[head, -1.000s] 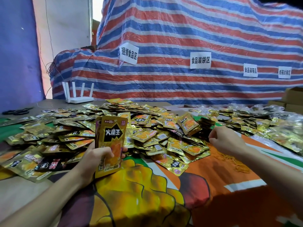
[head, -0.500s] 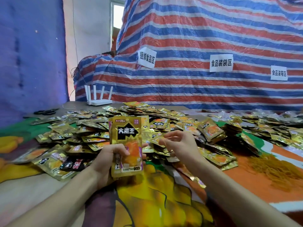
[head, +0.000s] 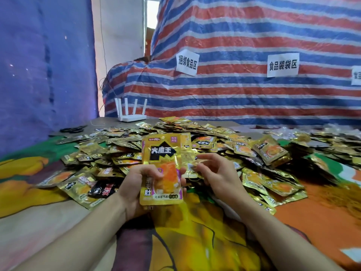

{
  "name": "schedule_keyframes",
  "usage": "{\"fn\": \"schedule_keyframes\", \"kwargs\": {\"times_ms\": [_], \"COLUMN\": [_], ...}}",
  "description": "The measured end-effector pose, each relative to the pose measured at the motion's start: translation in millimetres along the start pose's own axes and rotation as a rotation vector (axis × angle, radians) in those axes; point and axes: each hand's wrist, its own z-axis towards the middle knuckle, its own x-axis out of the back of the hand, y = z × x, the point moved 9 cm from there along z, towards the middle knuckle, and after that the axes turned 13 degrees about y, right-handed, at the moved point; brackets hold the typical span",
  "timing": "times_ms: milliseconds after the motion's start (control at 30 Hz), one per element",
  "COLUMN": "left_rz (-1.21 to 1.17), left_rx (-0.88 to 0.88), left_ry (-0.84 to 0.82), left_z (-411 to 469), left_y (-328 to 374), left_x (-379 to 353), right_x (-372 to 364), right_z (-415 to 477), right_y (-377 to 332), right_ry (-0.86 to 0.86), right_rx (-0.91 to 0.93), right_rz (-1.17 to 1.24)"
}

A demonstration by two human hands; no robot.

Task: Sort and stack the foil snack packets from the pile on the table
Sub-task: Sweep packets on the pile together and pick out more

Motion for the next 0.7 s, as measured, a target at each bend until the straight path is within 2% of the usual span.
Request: {"fn": "schedule_keyframes", "kwargs": {"times_ms": [200,467,533,633,700], "left_rz": [0.077,0.030,0.007,-0.034,-0.061], "left_rx": [0.016,0.011,-0.002,-0.031,-0.034], "left_ry": [0.051,-0.049,-0.060,-0.074,-0.087], "left_z": [3,-6,-5,-4,-4], "left_y": [-5,-3,0,5,6], "left_x": [2,-8,-6,-3,-3], "right_x": [1,5,1,-13,-19], "right_z": [-4,-7,-6,-11,-15], "right_y": [-7,-15,-12,-7,-4], "right_ry": [0.006,0.073,0.013,-0.218,-0.337], "right_rx": [0.031,0.152,0.106,0.038,-0.077], "right_rz": [0.127,0.024,0.017,-0.001,0.119]}}
